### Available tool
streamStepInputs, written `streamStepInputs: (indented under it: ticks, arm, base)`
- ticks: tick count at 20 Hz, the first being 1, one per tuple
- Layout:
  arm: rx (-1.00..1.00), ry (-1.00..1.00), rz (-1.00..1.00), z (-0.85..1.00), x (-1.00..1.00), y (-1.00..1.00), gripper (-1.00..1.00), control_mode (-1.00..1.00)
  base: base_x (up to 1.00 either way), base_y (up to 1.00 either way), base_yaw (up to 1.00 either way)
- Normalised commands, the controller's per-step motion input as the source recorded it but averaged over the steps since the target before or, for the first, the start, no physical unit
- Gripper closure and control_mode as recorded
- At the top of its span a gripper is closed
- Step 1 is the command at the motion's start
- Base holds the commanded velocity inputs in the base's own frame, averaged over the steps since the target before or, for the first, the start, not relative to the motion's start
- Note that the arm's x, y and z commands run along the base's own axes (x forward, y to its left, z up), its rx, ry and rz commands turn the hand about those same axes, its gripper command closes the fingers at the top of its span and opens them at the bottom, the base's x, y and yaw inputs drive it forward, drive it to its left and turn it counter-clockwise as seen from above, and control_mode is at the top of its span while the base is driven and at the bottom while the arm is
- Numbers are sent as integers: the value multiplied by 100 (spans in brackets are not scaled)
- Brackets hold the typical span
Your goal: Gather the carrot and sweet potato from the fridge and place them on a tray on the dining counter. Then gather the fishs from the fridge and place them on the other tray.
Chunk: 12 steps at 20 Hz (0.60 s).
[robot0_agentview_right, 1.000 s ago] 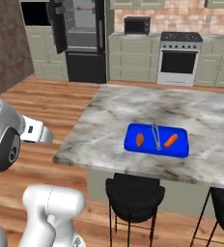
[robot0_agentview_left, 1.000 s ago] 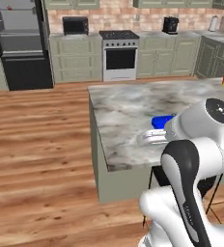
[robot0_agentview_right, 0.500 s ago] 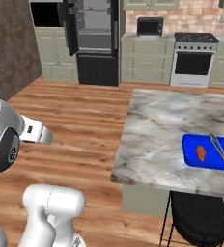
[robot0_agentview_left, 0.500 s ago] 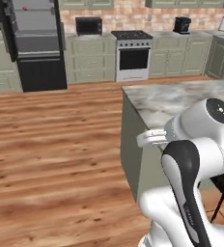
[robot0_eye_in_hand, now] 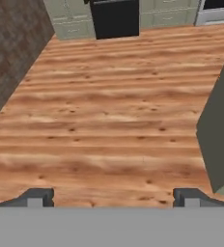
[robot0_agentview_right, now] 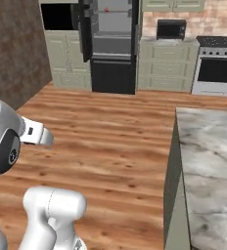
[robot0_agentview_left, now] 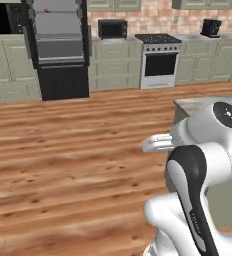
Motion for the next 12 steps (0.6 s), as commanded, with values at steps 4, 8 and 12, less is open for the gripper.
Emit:
streamStepInputs:
  ticks: [4,8,12]
  arm:
    - [0,0,0,0,0,0,-100,100]
    - [0,0,0,0,0,0,-100,100]
    - [0,0,0,0,0,0,-100,100]
  base:
    - [93,59,0]
    - [97,33,0]
    - [93,20,0]
